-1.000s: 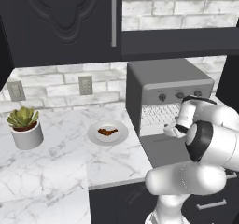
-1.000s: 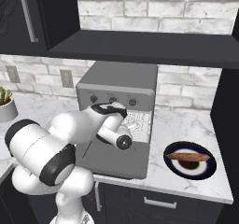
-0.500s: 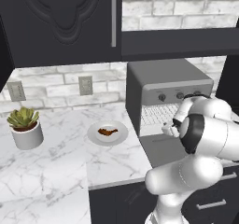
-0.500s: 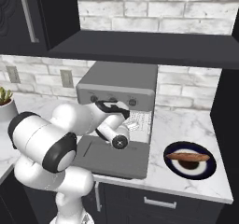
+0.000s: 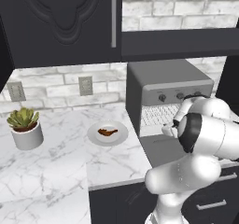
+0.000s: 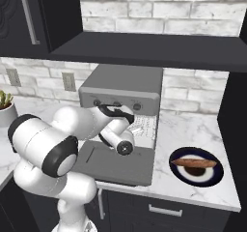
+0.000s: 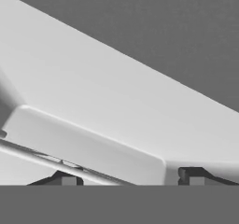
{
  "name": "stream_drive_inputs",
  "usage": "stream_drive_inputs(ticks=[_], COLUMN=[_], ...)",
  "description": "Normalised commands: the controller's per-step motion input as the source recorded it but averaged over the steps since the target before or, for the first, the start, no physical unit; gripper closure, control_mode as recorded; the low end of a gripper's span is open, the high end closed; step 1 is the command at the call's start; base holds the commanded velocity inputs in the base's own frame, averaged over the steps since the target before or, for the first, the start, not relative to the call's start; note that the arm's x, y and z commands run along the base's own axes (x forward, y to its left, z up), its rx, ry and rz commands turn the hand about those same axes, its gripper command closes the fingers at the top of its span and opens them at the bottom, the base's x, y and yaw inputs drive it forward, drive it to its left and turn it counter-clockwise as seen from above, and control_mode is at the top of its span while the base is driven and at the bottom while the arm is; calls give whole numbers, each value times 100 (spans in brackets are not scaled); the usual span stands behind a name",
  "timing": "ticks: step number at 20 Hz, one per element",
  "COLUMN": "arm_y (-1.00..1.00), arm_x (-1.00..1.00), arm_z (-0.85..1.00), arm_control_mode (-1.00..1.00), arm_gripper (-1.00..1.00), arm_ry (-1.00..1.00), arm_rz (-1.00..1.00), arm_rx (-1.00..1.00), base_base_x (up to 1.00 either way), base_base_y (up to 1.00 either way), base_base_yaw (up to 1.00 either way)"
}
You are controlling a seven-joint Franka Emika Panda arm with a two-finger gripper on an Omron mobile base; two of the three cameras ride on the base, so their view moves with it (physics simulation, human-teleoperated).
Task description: Open the toaster oven door. Place the baguette on the top rack in the toaster oven and place the chicken drumstick on the bottom rack.
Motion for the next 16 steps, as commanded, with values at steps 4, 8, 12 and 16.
stream_drive_inputs(ticks=[4,8,12,16], arm_y=[0,0,0,-5], arm_x=[-41,-56,-71,-78], arm_z=[-13,-19,-17,-18], arm_control_mode=[-100,-100,-100,-100], arm_gripper=[100,100,100,100], arm_ry=[45,42,38,37], arm_rz=[6,8,10,12], arm_rx=[-14,-14,-12,-9], base_base_x=[0,0,0,0], base_base_y=[0,0,0,0], base_base_yaw=[0,0,0,0])
